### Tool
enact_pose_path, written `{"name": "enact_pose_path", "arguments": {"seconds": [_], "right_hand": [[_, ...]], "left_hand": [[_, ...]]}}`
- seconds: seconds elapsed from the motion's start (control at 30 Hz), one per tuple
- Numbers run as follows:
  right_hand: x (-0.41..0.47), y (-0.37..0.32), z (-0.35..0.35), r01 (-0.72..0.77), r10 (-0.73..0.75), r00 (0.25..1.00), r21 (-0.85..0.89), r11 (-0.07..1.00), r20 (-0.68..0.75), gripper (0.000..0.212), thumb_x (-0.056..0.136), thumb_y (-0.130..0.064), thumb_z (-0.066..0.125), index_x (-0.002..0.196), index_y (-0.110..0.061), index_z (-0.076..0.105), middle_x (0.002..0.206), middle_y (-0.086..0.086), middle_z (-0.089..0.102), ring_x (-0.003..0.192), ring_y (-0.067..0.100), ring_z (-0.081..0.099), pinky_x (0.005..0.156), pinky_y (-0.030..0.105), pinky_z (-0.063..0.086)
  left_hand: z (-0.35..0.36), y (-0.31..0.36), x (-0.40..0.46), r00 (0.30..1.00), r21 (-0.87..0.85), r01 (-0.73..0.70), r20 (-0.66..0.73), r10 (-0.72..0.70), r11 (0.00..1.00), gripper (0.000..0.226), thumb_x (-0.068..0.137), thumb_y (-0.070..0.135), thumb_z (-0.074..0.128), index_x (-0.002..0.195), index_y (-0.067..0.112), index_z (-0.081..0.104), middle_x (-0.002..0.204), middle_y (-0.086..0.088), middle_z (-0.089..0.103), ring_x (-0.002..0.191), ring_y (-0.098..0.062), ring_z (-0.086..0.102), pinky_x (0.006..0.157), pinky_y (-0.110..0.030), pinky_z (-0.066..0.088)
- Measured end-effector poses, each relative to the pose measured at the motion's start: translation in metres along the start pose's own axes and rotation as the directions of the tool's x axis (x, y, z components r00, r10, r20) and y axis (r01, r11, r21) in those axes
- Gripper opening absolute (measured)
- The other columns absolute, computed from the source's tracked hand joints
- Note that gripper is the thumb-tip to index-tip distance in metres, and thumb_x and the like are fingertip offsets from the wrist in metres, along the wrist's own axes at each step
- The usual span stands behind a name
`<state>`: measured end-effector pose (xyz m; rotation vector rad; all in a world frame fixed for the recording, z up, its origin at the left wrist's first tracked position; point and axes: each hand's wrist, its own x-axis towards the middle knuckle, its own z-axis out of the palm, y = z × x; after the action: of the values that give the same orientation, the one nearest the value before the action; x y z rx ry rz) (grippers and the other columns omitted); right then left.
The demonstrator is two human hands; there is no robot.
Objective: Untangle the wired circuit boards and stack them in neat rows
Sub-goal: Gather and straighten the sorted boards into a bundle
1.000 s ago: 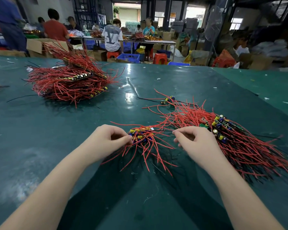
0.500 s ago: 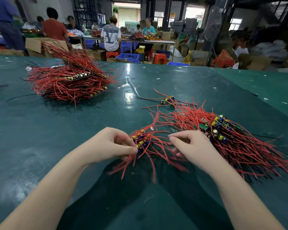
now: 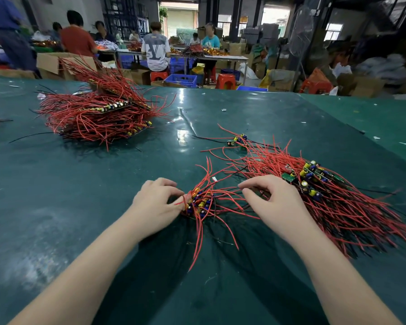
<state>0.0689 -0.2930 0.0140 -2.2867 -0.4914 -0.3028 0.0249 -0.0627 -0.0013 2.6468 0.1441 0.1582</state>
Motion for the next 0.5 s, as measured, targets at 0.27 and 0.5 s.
{"name": "enact_pose_path", "arguments": {"seconds": [0.27, 0.5], "right_hand": [[-0.002, -0.001, -0.001, -0.032, 0.088, 0.977, -0.274, 0.961, 0.192, 0.016, 0.081, -0.031, 0.065, 0.093, -0.033, 0.077, 0.101, -0.013, 0.071, 0.101, 0.012, 0.062, 0.089, 0.028, 0.047], [0.000, 0.003, 0.001, -0.010, 0.081, 0.972, -0.304, 0.953, 0.223, 0.025, 0.082, -0.030, 0.062, 0.104, -0.034, 0.073, 0.111, -0.008, 0.068, 0.111, 0.017, 0.058, 0.098, 0.034, 0.045]], "left_hand": [[0.007, 0.020, -0.004, 0.989, -0.547, 0.120, -0.004, -0.146, 0.828, 0.013, 0.090, 0.017, 0.064, 0.099, 0.012, 0.072, 0.092, 0.000, 0.075, 0.088, -0.014, 0.069, 0.088, -0.029, 0.053], [0.011, 0.023, -0.006, 0.970, -0.803, 0.203, 0.088, -0.225, 0.560, 0.028, 0.084, 0.006, 0.071, 0.112, 0.004, 0.064, 0.090, -0.016, 0.074, 0.076, -0.026, 0.069, 0.078, -0.035, 0.058]]}}
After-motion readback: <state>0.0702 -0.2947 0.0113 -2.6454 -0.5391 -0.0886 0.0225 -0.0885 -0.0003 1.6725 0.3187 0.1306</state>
